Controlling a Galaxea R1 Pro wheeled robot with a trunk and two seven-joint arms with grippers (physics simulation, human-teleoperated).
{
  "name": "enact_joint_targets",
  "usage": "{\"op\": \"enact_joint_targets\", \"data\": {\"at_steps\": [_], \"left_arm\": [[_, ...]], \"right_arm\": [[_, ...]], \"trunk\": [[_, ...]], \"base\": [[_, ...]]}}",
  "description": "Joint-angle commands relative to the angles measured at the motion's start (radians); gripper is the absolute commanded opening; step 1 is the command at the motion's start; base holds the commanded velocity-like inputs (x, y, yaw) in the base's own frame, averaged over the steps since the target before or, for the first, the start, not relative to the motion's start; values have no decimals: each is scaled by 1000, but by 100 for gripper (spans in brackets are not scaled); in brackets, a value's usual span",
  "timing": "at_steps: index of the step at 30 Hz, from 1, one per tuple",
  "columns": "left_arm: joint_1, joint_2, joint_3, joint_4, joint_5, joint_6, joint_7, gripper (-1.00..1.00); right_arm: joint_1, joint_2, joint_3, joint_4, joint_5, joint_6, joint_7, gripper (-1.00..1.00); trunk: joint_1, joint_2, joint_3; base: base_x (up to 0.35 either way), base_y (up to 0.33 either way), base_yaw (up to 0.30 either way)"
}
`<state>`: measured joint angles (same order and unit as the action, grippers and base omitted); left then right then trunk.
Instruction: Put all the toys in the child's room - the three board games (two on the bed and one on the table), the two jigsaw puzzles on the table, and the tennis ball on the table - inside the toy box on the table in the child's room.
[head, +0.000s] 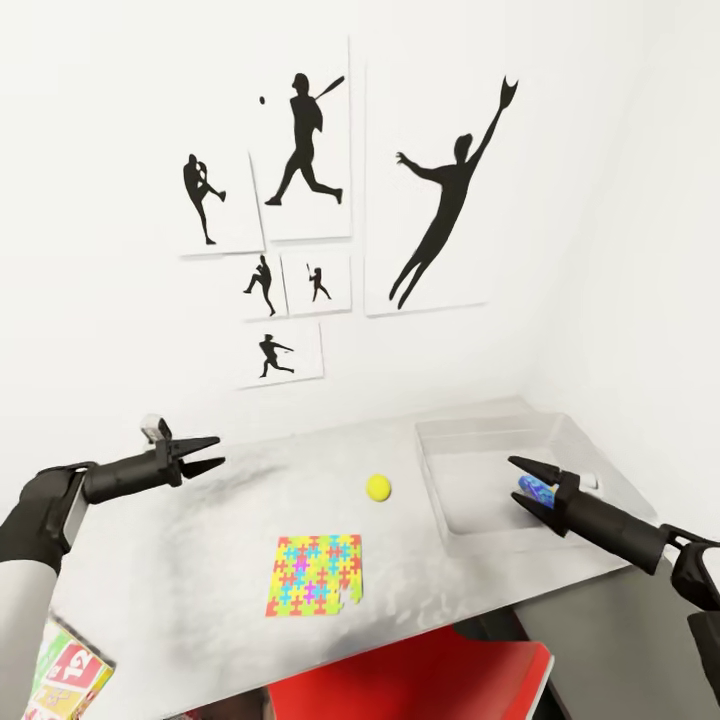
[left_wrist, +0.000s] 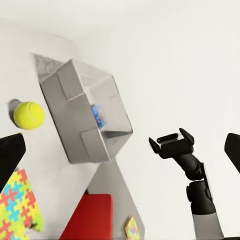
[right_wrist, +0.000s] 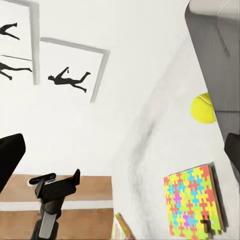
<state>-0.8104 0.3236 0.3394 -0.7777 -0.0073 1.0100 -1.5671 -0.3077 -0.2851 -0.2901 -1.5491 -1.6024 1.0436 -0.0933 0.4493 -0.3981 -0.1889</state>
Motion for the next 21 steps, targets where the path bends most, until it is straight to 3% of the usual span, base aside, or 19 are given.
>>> {"op": "enact_joint_targets", "data": {"at_steps": [1,7,14,21], "left_arm": [[12,8,0,-7,0,11,-4,100],[54,25,1,-39,-3,16,-4,100],[64,70,-3,-64,-7,20,-4,100],[65,74,-9,-68,-7,21,-4,100]], "right_arm": [[5,0,-1,-6,-8,4,9,100],[13,2,10,-13,7,4,37,100],[15,2,32,-13,86,4,47,100],[15,1,29,-9,99,4,49,100]], "trunk": [[1,-2,-1],[1,-2,6],[1,-2,15],[1,-2,23]], "base": [[0,0,185],[0,0,196],[0,0,202],[-17,0,202]]}}
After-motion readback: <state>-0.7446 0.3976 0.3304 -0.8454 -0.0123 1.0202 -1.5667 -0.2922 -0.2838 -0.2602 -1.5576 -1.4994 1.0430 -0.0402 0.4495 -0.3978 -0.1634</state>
